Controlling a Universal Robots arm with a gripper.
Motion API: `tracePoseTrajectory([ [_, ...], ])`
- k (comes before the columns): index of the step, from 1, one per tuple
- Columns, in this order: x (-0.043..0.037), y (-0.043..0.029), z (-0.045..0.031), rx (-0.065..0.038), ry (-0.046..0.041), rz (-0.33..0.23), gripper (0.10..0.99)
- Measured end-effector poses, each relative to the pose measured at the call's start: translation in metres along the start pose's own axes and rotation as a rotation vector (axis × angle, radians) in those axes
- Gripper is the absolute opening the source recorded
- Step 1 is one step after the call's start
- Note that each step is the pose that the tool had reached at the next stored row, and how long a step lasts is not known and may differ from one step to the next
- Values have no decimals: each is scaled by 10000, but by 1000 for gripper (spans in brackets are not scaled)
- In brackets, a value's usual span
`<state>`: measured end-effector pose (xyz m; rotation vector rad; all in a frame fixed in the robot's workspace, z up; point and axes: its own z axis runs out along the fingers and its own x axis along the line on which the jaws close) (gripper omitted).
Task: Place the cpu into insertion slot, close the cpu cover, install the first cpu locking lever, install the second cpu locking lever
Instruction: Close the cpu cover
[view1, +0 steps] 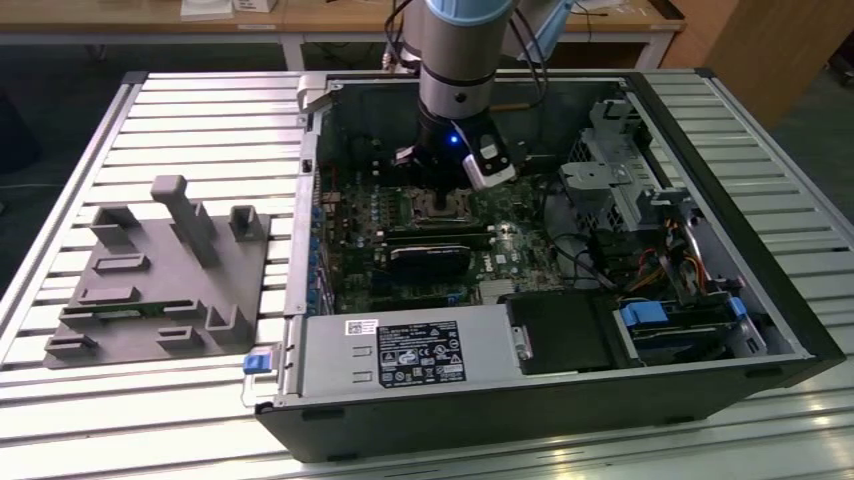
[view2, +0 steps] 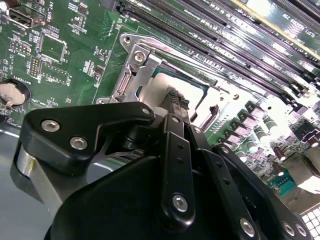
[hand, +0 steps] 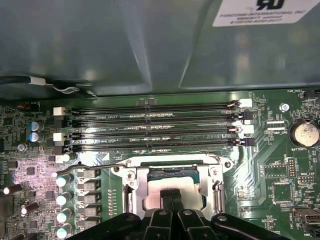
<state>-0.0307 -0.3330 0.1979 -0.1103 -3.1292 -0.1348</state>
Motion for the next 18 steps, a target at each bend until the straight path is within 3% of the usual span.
tracePoseTrajectory([
  [10,-12,8,-74,-1,9,1,106],
  [18,12,6,-78,1,4,1,106],
])
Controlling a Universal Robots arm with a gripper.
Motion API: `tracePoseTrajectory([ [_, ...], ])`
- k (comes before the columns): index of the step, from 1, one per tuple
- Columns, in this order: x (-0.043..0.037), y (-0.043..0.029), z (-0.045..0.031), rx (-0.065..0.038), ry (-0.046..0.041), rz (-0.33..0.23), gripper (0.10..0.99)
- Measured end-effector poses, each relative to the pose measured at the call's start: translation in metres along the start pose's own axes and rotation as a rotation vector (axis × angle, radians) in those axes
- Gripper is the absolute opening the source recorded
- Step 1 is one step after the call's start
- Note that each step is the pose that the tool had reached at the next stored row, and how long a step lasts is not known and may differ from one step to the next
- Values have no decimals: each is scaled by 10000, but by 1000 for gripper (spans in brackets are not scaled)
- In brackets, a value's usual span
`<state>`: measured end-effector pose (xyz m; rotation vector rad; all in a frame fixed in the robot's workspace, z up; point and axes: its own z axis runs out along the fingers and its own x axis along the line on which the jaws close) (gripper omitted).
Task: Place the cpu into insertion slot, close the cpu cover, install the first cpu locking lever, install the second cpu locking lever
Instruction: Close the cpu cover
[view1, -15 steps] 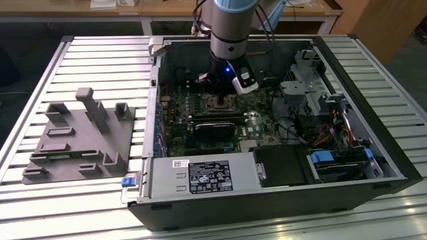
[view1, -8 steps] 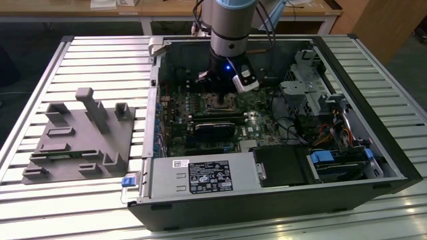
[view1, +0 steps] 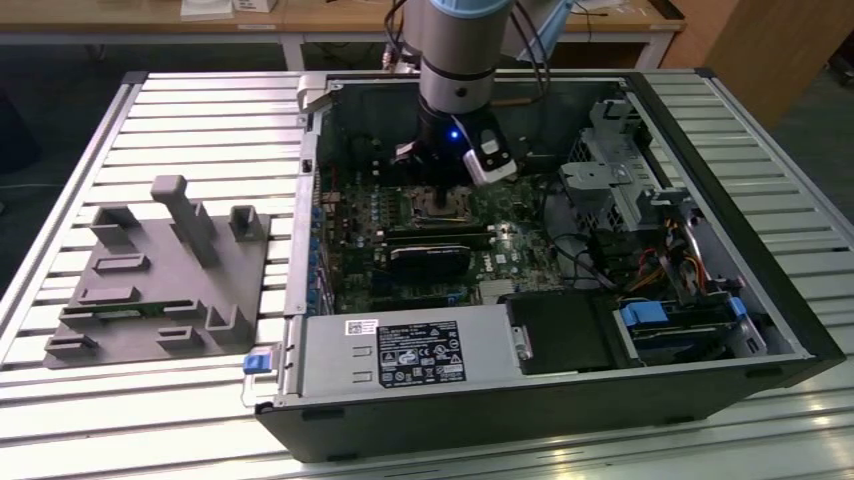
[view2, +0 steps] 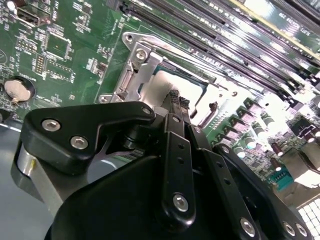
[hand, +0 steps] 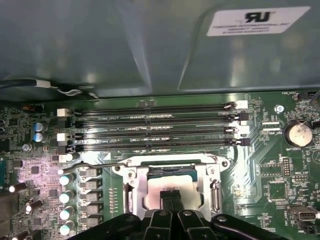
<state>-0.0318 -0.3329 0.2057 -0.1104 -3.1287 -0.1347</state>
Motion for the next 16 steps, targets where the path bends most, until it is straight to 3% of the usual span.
tracePoseTrajectory([
  [8,163,-12,2,-8,-32,-3,106],
  [12,210,-17,2,-91,-29,-4,106],
  [16,257,-22,10,-109,-30,-3,106],
])
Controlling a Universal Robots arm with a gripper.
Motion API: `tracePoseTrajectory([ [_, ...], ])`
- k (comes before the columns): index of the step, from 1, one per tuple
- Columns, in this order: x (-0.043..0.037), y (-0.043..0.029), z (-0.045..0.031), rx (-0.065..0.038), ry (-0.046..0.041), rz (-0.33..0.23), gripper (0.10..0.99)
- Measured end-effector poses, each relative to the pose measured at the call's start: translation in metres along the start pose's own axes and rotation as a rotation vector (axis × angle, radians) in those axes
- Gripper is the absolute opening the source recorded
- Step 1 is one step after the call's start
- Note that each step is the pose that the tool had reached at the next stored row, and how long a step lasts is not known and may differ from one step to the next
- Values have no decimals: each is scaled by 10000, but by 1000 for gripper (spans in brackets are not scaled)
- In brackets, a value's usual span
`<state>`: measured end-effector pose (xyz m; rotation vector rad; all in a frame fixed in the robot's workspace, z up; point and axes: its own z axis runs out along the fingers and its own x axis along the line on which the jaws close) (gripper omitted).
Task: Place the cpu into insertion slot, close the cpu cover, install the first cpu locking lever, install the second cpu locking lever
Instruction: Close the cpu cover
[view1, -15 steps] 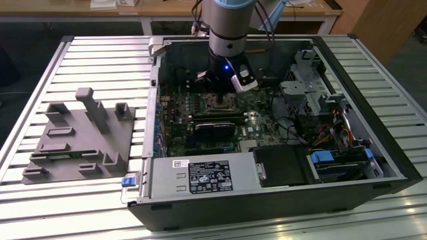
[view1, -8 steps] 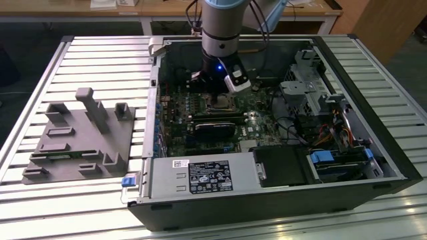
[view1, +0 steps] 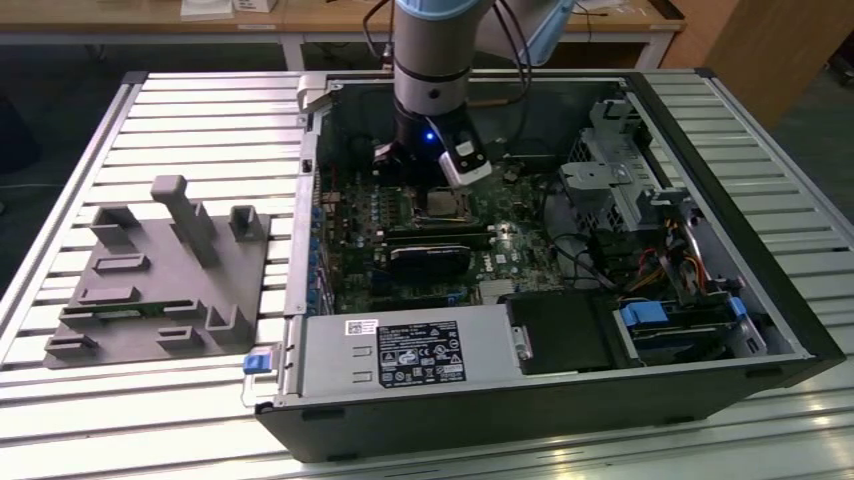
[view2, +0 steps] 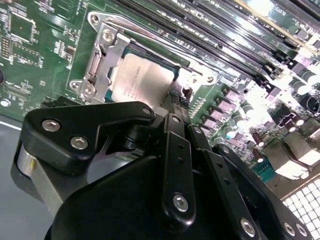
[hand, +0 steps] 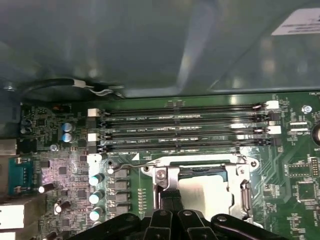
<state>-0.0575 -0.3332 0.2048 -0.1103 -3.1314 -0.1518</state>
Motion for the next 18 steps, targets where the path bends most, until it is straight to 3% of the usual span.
tracePoseTrajectory([
  [18,-12,-6,61,0,2,0,106],
])
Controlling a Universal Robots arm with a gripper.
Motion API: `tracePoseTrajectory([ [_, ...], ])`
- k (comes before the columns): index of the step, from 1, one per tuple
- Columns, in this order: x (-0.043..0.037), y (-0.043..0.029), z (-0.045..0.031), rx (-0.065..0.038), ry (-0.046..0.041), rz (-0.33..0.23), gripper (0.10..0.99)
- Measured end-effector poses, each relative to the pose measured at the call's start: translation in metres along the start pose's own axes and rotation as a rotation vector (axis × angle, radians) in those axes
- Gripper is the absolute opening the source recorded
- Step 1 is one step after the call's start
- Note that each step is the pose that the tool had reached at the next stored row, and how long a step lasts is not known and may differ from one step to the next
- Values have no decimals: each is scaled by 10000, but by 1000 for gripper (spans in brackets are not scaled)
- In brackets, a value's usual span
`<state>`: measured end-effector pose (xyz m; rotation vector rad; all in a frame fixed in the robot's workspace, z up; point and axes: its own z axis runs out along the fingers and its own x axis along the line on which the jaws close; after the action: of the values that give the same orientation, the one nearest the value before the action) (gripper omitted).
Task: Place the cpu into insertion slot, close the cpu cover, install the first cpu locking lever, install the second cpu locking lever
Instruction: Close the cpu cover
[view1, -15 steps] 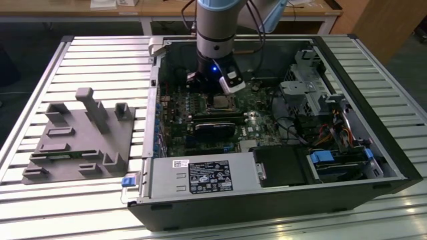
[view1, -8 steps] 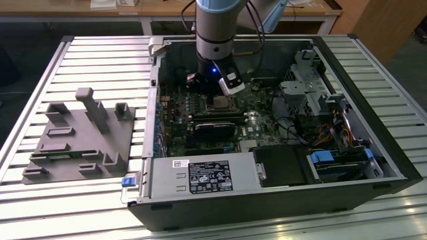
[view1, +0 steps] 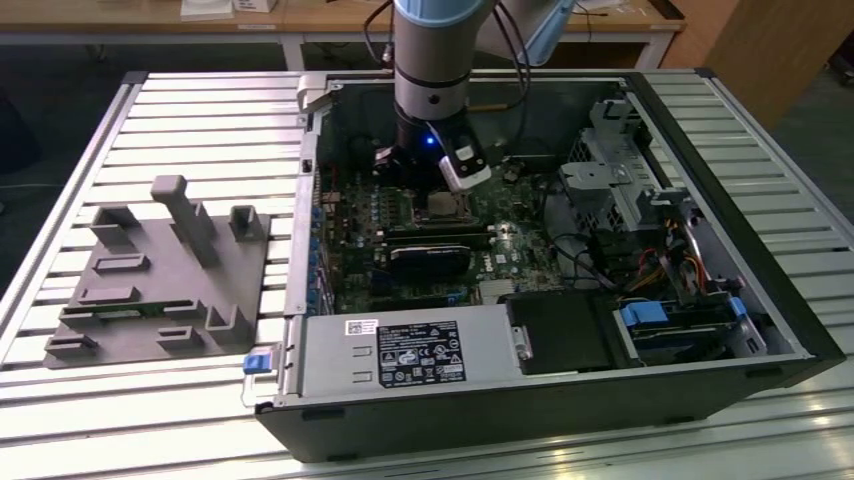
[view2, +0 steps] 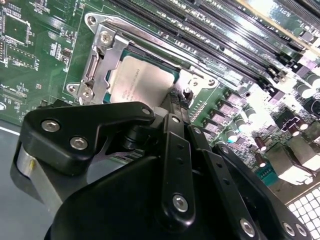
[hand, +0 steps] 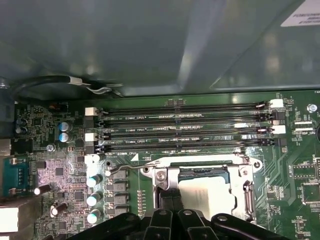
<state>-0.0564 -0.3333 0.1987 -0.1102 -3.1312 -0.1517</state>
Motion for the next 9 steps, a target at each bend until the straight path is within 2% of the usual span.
tracePoseTrajectory([
  [9,-41,4,-3,0,1,0,106],
])
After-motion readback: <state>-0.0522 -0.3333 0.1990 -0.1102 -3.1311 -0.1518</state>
